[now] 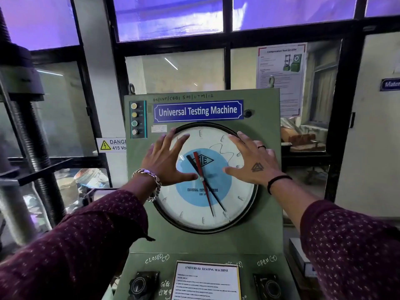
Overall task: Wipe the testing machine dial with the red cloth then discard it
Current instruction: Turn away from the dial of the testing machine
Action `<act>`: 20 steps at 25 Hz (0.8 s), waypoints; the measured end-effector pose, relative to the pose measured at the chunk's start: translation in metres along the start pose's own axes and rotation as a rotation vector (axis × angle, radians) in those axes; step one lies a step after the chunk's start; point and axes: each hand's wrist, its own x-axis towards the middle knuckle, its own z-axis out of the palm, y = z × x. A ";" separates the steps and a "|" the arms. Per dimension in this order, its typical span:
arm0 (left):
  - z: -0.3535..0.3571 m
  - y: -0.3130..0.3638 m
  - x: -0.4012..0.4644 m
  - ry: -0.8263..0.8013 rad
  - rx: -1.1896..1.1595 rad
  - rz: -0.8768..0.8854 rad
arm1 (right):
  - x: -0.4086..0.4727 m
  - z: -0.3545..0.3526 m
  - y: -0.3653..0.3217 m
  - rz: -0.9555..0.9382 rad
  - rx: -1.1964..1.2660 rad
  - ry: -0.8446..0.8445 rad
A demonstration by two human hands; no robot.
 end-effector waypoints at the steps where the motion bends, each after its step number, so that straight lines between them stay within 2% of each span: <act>1: 0.002 -0.002 -0.003 -0.025 0.000 -0.001 | -0.001 0.002 0.000 -0.017 -0.001 -0.026; 5: 0.005 -0.009 -0.029 -0.064 0.032 -0.106 | -0.007 0.018 -0.010 -0.038 0.063 -0.078; 11: -0.005 -0.019 -0.087 -0.102 0.135 -0.217 | -0.022 0.053 -0.050 -0.181 0.210 -0.113; 20: -0.058 -0.071 -0.195 -0.129 0.235 -0.399 | -0.046 0.099 -0.179 -0.406 0.348 -0.233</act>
